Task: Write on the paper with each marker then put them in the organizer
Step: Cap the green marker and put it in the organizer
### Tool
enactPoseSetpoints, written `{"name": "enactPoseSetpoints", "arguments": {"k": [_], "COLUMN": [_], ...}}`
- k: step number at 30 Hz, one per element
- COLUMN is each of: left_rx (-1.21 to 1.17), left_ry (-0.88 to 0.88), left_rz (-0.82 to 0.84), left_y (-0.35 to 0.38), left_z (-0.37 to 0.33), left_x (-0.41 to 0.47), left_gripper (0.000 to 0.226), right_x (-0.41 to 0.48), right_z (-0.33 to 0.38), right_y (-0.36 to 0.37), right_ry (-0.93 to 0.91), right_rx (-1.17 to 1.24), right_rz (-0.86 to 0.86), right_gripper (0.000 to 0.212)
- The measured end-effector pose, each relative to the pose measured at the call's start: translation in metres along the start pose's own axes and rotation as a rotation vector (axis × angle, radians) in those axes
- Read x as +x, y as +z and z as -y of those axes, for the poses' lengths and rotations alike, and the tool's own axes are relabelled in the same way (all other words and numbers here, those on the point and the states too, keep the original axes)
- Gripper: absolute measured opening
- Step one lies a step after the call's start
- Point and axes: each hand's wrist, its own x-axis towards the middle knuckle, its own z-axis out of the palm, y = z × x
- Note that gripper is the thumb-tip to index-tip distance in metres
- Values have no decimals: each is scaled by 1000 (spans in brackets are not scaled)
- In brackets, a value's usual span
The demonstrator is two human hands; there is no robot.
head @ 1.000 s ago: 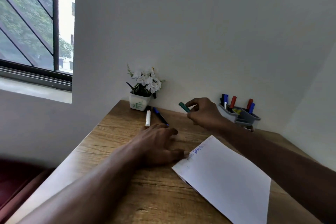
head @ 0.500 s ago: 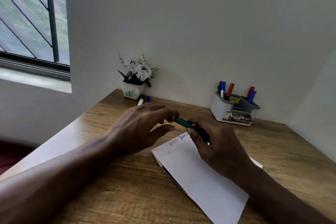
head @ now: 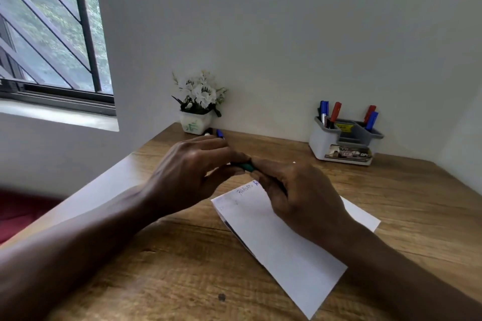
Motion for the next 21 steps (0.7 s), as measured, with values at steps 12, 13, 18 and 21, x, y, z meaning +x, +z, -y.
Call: {"name": "enactPoseSetpoints", "arguments": {"k": [12, 13, 18, 21], "left_rx": [30, 38, 69, 87], "left_ry": [-338, -377, -427, -417], "left_rz": [117, 157, 383, 445], "left_y": [0, 1, 4, 4], "left_z": [30, 33, 44, 42], "left_x": [-10, -10, -11, -8], "left_gripper": [22, 22, 26, 27], "right_x": [3, 3, 5, 5], "right_z": [2, 1, 0, 5], "right_y": [-10, -10, -12, -15], "right_ry": [82, 99, 428, 567], "right_rx": [91, 114, 585, 784], "right_rz": [-69, -79, -14, 96], "right_gripper": [49, 49, 42, 37]}}
